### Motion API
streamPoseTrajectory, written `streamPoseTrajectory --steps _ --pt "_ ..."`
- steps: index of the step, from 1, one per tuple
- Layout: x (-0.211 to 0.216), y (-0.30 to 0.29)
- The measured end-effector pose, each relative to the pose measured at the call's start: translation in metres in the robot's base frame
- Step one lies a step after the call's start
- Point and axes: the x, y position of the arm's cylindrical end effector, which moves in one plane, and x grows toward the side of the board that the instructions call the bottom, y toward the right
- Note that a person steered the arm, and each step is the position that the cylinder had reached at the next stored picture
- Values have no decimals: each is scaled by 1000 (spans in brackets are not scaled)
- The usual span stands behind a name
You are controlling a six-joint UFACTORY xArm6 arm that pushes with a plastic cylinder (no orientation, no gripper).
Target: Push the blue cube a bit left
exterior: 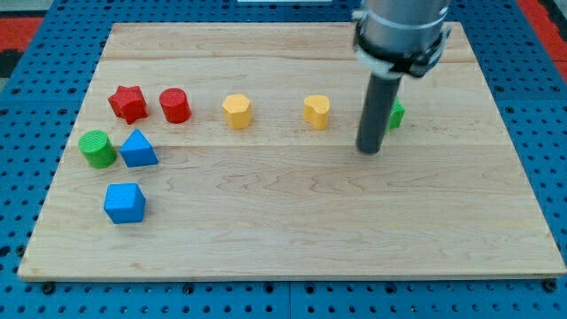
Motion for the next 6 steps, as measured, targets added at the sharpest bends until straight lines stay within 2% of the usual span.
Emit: streamPoseTrajectory --steps 1,2,3,4,5,6 --pt "35 -95" --pt "47 -146" --pt "46 -247" --pt "47 -313" --pt "15 -321" --pt "-22 -303"
